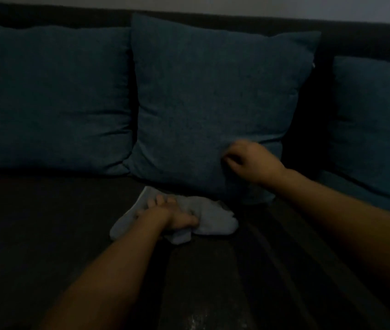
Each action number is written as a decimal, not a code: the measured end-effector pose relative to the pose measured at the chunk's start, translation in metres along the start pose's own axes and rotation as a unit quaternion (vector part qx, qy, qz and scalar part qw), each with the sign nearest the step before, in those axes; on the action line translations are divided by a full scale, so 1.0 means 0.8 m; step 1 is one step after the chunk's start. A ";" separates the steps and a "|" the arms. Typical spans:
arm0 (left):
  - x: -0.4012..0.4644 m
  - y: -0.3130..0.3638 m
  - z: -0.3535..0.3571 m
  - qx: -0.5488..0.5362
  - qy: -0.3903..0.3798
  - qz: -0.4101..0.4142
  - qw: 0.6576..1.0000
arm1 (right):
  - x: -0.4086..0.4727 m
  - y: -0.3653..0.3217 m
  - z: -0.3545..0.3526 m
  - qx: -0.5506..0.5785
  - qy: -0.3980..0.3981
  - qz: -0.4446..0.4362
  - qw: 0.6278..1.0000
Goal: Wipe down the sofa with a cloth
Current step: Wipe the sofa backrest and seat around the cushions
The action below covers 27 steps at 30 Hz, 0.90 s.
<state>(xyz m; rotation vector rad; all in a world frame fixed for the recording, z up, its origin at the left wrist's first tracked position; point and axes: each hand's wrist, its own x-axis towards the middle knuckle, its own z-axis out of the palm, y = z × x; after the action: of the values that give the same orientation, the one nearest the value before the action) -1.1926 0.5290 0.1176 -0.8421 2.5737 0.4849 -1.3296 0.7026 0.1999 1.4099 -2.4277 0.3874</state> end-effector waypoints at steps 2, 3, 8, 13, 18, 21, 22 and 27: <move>0.011 -0.003 0.000 0.004 -0.012 -0.004 1.000 | 0.036 0.005 -0.036 -0.040 0.053 -0.026 0.997; 0.013 -0.004 -0.001 0.008 -0.016 -0.005 1.000 | 0.055 0.005 -0.049 -0.063 0.088 -0.036 0.993; 0.027 -0.003 -0.009 -0.007 -0.046 -0.013 0.999 | 0.164 -0.013 -0.090 -0.125 0.158 0.061 0.978; 0.035 -0.002 -0.021 -0.013 -0.074 -0.026 0.997 | 0.249 -0.014 -0.101 -0.197 0.048 0.135 0.970; 0.053 0.015 -0.032 -0.048 -0.170 -0.015 0.984 | 0.252 -0.016 -0.071 -0.205 0.045 0.135 0.968; 0.049 0.022 -0.037 -0.133 -0.247 -0.031 0.959 | 0.244 -0.022 -0.063 -0.204 0.066 0.132 0.968; 0.049 0.020 -0.035 -0.134 -0.242 -0.033 0.960 | 0.239 -0.024 -0.060 -0.205 0.065 0.129 0.968; 0.082 0.005 -0.002 -0.029 -0.051 -0.064 0.996 | 0.207 -0.027 -0.071 -0.192 0.067 0.095 0.974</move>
<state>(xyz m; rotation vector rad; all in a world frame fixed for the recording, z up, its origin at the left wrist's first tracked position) -1.2443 0.4999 0.0896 -0.9685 2.4059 0.5532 -1.3811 0.5827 0.3186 0.9614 -2.3700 0.0453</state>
